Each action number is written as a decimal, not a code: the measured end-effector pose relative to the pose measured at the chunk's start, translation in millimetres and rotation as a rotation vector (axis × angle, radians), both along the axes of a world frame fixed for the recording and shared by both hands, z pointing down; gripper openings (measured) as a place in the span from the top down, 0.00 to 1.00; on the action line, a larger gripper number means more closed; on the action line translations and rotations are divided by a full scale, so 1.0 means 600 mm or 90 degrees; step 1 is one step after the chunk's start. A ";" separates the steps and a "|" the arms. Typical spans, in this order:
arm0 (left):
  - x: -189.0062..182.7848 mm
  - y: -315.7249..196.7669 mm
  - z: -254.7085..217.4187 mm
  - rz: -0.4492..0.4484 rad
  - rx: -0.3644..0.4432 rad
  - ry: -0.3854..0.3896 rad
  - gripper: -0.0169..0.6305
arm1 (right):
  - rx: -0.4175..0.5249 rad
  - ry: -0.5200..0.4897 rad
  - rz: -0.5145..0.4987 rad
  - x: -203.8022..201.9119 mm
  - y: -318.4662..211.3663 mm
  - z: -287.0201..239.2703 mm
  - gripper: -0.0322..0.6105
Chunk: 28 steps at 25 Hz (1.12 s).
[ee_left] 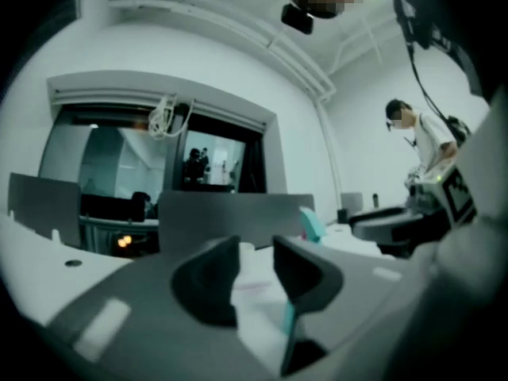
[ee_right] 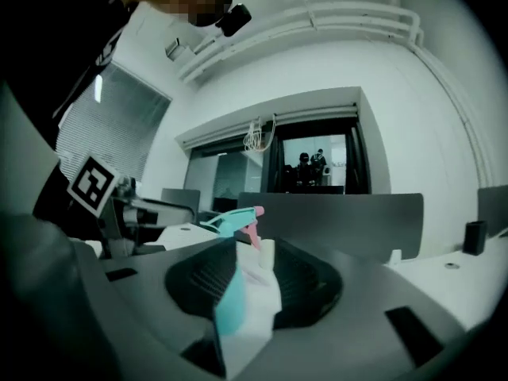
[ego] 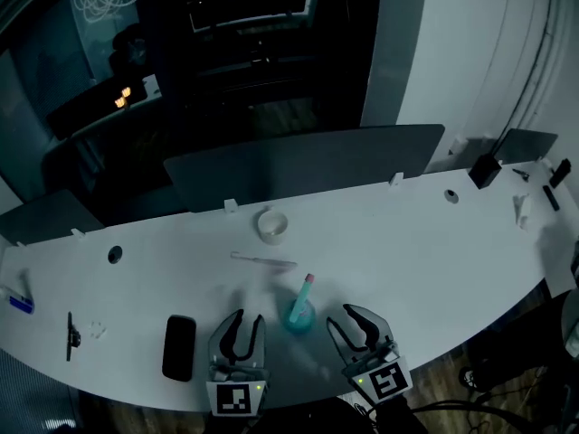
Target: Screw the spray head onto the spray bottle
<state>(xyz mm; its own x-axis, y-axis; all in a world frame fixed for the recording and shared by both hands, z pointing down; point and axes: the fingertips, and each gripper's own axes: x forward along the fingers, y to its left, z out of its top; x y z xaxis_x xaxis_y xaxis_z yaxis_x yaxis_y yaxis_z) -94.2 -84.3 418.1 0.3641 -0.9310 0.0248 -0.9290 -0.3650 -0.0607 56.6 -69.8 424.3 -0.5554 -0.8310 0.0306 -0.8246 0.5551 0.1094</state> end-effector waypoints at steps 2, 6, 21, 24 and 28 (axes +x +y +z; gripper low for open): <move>-0.009 0.010 -0.022 -0.029 0.019 -0.017 0.97 | -0.005 0.006 0.041 0.017 0.009 -0.005 0.94; 0.022 0.046 -0.048 -0.047 0.044 -0.039 0.97 | 0.019 0.015 0.045 0.020 0.050 -0.026 0.94; 0.093 0.366 -0.060 -0.132 0.028 -0.063 0.97 | 0.051 0.003 -0.017 0.057 0.313 -0.066 0.94; 0.098 0.392 -0.074 -0.137 0.050 -0.066 0.97 | 0.063 -0.002 -0.026 0.052 0.340 -0.082 0.94; 0.096 0.404 -0.085 -0.133 0.067 -0.060 0.97 | 0.069 0.016 -0.031 0.040 0.358 -0.090 0.94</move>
